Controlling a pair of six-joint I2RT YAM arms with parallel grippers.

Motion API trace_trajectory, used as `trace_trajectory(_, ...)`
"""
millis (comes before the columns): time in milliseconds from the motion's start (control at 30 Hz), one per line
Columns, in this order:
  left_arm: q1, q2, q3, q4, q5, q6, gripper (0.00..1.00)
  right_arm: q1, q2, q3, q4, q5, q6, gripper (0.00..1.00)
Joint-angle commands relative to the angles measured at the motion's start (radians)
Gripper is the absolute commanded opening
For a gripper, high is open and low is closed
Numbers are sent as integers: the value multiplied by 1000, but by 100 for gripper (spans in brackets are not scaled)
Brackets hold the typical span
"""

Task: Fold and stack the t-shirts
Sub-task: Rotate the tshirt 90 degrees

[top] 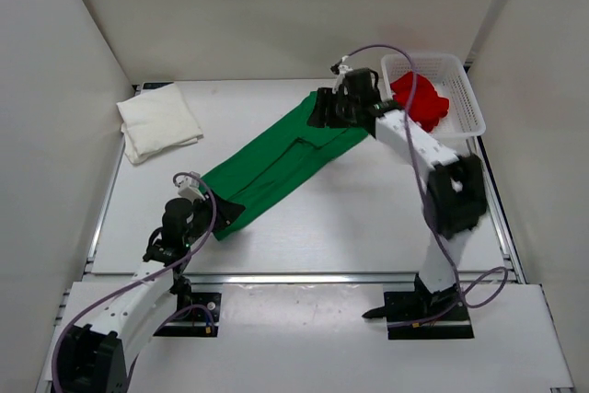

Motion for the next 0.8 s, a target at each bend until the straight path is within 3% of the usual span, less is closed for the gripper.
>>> trace_trajectory(0, -2, -27, -30, -38, -3, -2, 44, 92, -307, -395, 263, -6, 50, 47)
trace_trajectory(67, 10, -55, -36, -50, -12, -2, 44, 137, -378, -575, 412, -9, 119, 41)
trace_trajectory(133, 13, -64, -24, -65, -11, 8, 45, 230, -418, -740, 507, 17, 196, 40)
trace_trajectory(233, 25, -67, 29, -122, 5, 45, 45, 330, -384, -809, 619, 71, 272, 40)
trace_trajectory(367, 44, -65, 97, -197, 28, 108, 46, 441, -291, -790, 649, 124, 326, 42)
trace_trajectory(600, 104, -72, 99, -220, 100, 132, 48, 504, -88, -717, 667, 208, 406, 47)
trace_trajectory(667, 65, -50, 109, -216, 80, 142, 48, 501, -38, -687, 676, 197, 444, 44)
trace_trajectory(767, 27, -21, 114, -207, 54, 145, 49, 501, 33, -638, 660, 200, 457, 25)
